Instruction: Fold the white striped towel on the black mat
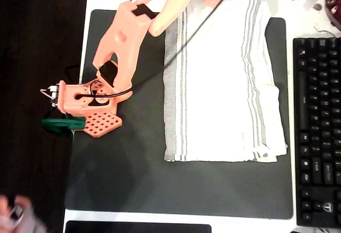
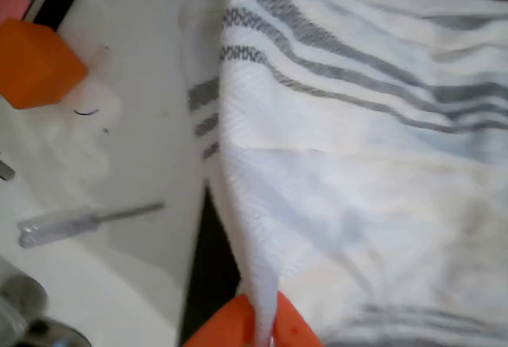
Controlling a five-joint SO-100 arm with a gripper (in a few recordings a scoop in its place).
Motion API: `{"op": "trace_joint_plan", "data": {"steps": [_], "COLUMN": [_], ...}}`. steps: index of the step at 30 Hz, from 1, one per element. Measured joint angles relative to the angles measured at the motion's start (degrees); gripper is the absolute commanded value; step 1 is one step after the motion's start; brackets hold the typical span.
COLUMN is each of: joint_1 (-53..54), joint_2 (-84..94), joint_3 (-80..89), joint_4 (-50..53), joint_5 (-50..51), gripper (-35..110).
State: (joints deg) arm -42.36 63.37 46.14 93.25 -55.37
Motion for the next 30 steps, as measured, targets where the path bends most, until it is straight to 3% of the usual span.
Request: {"op": "trace_joint_plan", "data": {"steps": [10,19,25,30], "joint_1": [19.5,43.2,57.8,65.5], "joint_2": [21.1,24.5,24.4,23.1], "joint_3": [8.6,14.0,21.5,28.8], "joint_4": [5.5,5.4,-1.9,-8.3], "joint_5": [-10.5,-20.9,-27.9,-30.6], "gripper": [0,0,0,15]}}
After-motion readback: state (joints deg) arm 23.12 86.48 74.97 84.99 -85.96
